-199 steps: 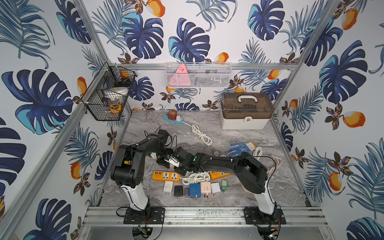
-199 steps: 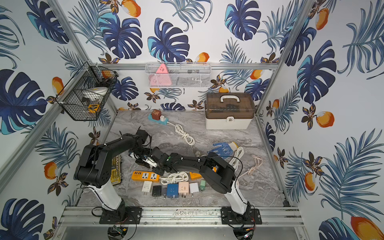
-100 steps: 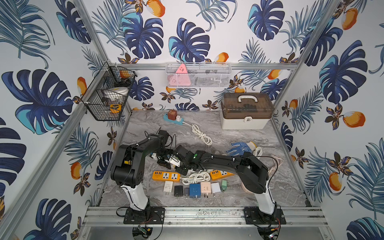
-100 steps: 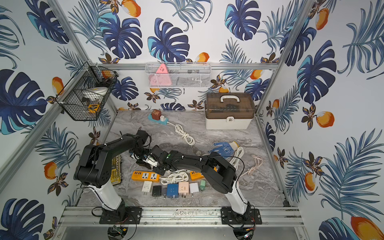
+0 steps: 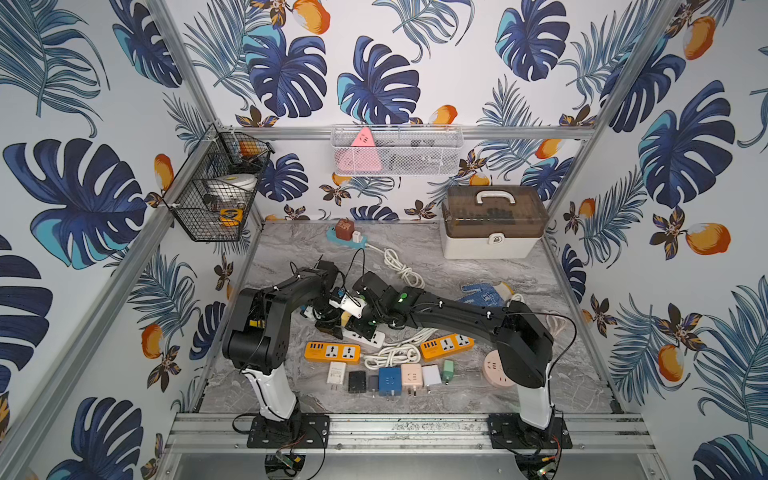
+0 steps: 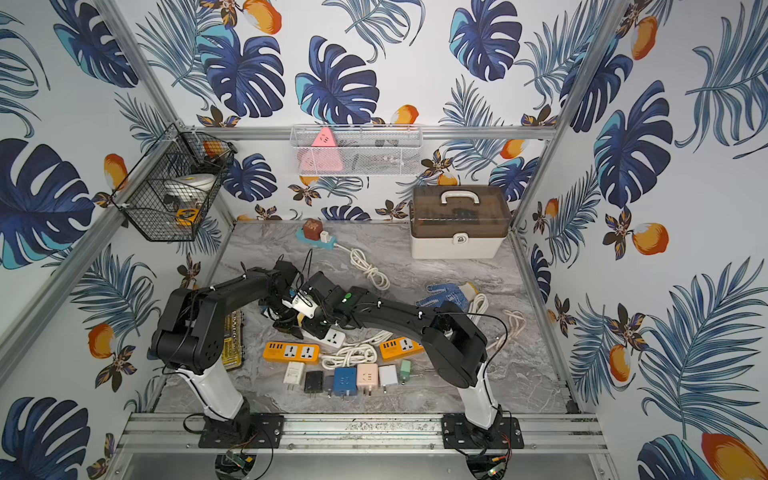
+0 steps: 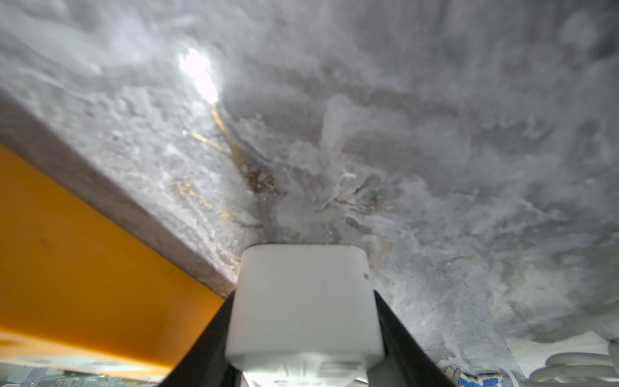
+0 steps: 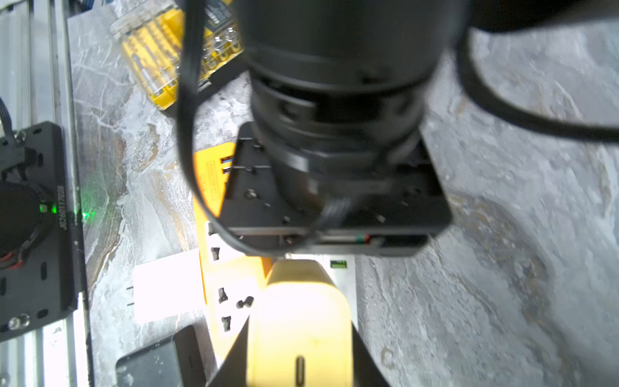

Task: Pull the plug off the socket
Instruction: Remove the plug from the socket, then place the plug at the center of the board.

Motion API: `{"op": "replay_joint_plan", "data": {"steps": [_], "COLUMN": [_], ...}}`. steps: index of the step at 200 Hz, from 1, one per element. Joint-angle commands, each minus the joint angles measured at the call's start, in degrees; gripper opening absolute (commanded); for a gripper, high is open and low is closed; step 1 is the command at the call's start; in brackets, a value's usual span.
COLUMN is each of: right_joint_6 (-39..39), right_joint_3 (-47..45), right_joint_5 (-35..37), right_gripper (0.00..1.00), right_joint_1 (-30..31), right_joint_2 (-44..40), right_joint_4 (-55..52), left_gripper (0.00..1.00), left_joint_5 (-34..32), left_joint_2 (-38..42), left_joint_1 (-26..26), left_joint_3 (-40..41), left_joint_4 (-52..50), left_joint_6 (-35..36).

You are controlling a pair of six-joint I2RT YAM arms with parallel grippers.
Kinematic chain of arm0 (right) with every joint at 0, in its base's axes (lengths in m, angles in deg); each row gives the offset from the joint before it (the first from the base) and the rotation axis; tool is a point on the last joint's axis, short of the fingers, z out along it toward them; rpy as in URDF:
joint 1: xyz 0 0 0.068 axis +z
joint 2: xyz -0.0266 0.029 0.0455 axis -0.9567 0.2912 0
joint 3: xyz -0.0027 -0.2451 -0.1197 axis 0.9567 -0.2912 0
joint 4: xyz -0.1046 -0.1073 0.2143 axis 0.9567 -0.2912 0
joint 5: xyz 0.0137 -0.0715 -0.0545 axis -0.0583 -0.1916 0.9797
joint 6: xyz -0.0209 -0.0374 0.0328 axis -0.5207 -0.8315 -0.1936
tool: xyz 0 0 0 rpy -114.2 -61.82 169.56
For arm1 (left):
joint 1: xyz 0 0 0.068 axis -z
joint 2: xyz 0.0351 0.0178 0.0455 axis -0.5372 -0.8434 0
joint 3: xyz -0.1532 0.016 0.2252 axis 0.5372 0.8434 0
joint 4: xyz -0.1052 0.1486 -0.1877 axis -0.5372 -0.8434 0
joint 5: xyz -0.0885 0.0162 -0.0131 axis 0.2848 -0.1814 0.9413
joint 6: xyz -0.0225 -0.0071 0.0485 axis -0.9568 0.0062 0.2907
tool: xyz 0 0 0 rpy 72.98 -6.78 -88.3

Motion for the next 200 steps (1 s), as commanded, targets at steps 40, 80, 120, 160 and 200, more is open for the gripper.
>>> {"op": "replay_joint_plan", "data": {"steps": [40, 80, 120, 160, 200], "right_joint_6": [26.4, 40.4, 43.9, 45.5, 45.8], "right_joint_3": [-7.0, -17.7, -27.4, -31.6, -35.5], "right_joint_5": [9.5, 10.9, 3.8, -3.2, -9.5], "right_gripper": [0.01, 0.00, 0.01, 0.03, 0.05], "right_joint_1": [-7.4, -17.0, -21.3, -22.1, -22.1], "right_joint_2": [-17.0, -27.6, -31.4, -28.7, -24.9], "right_joint_4": [-22.8, -44.6, -48.9, -46.2, -42.2], "left_gripper": [0.00, 0.00, 0.00, 0.00, 0.00], "left_joint_5": [-5.9, -7.2, -6.9, -4.5, -3.2], "left_joint_2": [0.2, 1.0, 1.9, 1.2, 0.6], "left_joint_1": [-0.1, -0.1, -0.2, 0.3, 1.6], "left_joint_3": [-0.4, -1.6, -0.3, 1.1, 0.9], "left_joint_4": [-1.1, -3.2, -2.7, 0.1, 1.2], "left_joint_6": [0.3, 1.1, 0.2, -1.7, -2.6]}}
